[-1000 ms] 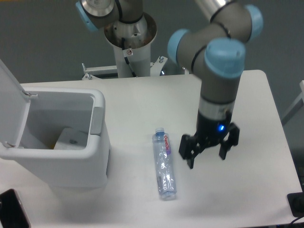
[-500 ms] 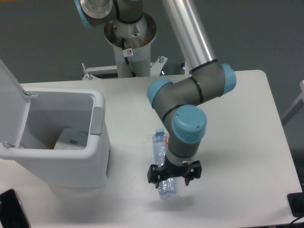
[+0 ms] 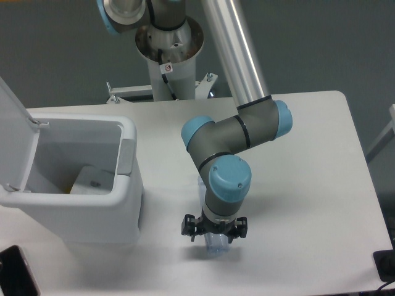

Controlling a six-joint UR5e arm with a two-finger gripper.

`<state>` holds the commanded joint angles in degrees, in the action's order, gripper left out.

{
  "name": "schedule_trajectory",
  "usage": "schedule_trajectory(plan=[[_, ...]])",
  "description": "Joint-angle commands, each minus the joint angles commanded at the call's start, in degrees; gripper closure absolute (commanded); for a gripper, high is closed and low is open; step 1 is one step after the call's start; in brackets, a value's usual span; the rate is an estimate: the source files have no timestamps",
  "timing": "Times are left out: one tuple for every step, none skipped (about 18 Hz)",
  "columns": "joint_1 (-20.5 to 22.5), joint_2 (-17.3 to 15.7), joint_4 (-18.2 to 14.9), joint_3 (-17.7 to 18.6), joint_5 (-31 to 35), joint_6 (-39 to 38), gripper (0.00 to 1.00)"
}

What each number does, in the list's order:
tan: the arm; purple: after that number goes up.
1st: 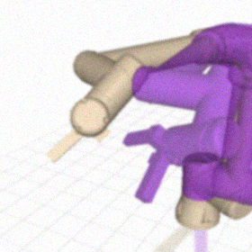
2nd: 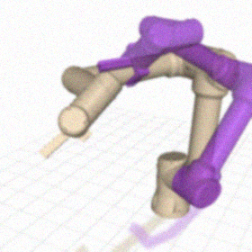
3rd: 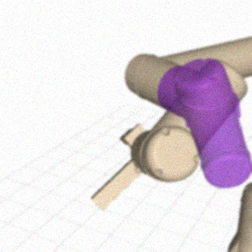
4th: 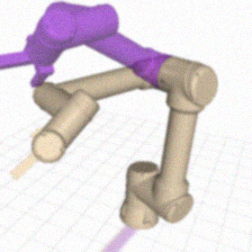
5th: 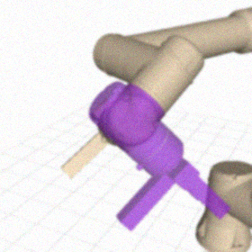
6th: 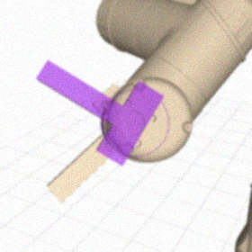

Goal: Place the trash in the trash can
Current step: 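Lower the gripper around the bottle's cap end and close on it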

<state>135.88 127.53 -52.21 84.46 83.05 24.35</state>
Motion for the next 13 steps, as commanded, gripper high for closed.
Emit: schedule_trajectory(plan=[[0.0,0.4,0.0,-0.1,0.4,-0.1,0.0],[0.0,0.4,0.0,-0.1,0.4,0.0,0.0],[0.0,0.4,0.0,-0.2,0.4,0.0,0.0],[0.0,0.6,0.0,-0.1,0.9,0.0,0.0],[0.0,0.8,0.1,0.0,1.2,-0.1,0.0],[0.0,1.1,0.1,0.1,1.4,-0.1,0.0],[0.0,1.3,0.1,0.1,1.8,-0.1,0.0],[0.0,1.4,0.1,0.1,2.2,-0.2,0.0],[0.0,1.5,0.1,0.1,2.8,-0.2,0.0],[0.0,1.7,0.1,-0.1,3.3,-0.3,0.0],[0.0,1.7,0.1,-0.1,3.6,-0.3,0.02],[0.0,1.8,0.1,-0.1,3.7,-0.3,0.1],[0.0,1.7,0.1,-0.1,3.8,-0.3,0.14]])
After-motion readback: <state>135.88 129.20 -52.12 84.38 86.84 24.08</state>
